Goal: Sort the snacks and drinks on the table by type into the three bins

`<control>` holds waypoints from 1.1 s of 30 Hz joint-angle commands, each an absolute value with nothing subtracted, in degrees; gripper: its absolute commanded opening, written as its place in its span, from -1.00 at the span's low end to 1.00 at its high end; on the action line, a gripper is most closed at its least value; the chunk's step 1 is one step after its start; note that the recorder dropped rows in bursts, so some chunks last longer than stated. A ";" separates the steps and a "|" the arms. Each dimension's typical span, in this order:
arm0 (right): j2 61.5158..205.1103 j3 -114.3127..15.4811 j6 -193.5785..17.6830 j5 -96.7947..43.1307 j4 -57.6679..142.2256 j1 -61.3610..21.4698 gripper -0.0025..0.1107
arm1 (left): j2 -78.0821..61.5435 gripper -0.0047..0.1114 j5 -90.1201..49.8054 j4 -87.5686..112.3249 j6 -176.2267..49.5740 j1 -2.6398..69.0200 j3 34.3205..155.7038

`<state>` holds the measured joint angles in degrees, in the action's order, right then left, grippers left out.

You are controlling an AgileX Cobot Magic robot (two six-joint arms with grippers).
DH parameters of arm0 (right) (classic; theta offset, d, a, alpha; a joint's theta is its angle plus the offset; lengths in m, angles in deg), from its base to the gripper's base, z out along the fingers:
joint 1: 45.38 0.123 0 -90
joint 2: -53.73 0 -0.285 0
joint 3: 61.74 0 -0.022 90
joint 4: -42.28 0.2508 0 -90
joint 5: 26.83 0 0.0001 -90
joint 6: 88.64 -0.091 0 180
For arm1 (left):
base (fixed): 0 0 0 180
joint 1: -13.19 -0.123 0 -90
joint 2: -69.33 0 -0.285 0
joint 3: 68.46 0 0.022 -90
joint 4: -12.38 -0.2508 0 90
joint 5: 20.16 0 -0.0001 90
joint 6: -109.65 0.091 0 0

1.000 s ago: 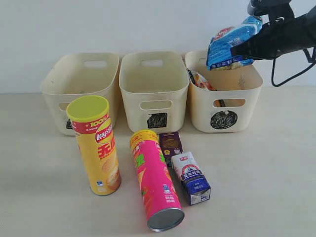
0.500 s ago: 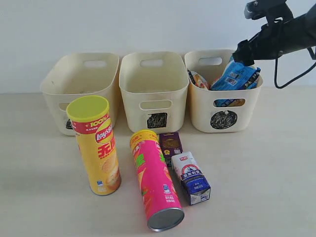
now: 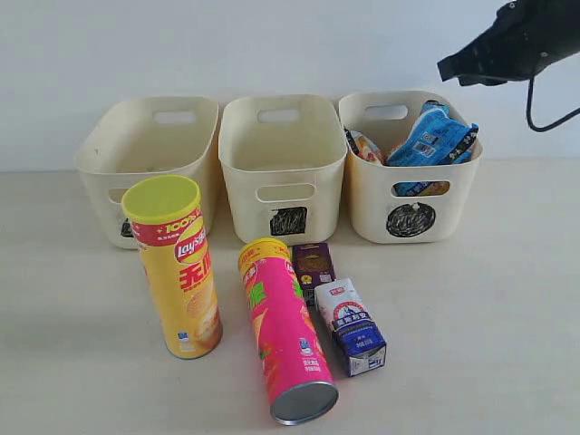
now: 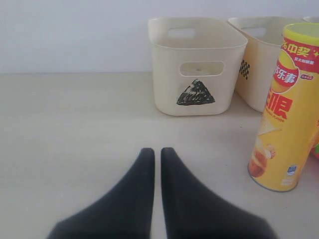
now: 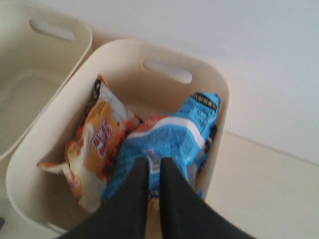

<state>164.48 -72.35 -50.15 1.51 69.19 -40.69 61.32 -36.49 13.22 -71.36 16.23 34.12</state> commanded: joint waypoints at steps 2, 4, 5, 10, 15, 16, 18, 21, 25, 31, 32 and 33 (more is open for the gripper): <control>160.69 -72.76 -67.99 13.91 47.42 -40.86 -0.96 | 61.54 -0.85 -36.13 13.45 -71.81 16.10 34.32; 159.46 -72.76 -74.07 18.26 41.85 -40.86 -0.96 | 61.54 -0.85 -36.13 13.45 -71.81 16.10 34.32; 158.68 -72.76 -76.56 20.67 39.27 -40.86 -0.96 | 61.54 -0.85 -36.13 13.45 -71.81 16.10 34.32; 154.39 -71.29 -82.29 28.39 33.62 -40.86 -0.96 | 61.54 -0.85 -36.04 13.45 -71.81 16.10 34.32; 148.24 -63.66 -83.80 25.65 36.88 -40.86 -0.96 | 61.54 -0.85 -36.04 13.45 -71.81 16.10 34.32; 146.81 -61.59 -83.80 24.87 37.23 -40.86 -0.96 | 61.54 -0.85 -36.04 13.45 -71.81 16.10 34.32; 143.77 -57.08 -84.36 22.93 37.45 -40.86 -0.96 | 61.54 -0.85 -36.04 13.45 -71.81 16.10 34.32; 138.74 -50.40 -86.64 18.84 37.45 -40.86 -0.96 | 61.54 -0.85 -36.04 13.45 -71.81 16.10 34.32; 128.50 -39.04 -89.63 10.10 37.61 -40.86 -0.96 | 61.54 -0.85 -36.03 13.45 -71.81 16.10 34.32; 115.30 -25.43 -91.76 0.19 37.61 -40.86 -0.96 | 61.54 -0.85 -36.14 13.45 -71.81 16.10 34.32; 112.79 -23.59 -91.76 -0.67 37.61 -40.86 -0.96 | 61.54 -0.85 -36.14 13.45 -71.81 16.10 34.32; 109.93 -21.88 -91.66 -1.50 37.40 -40.86 -0.96 | 61.54 -0.85 -36.14 13.45 -71.81 16.10 34.32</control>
<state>113.55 -24.07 -91.70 0.58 37.49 -40.69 61.32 -36.49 13.22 -71.36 16.23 34.12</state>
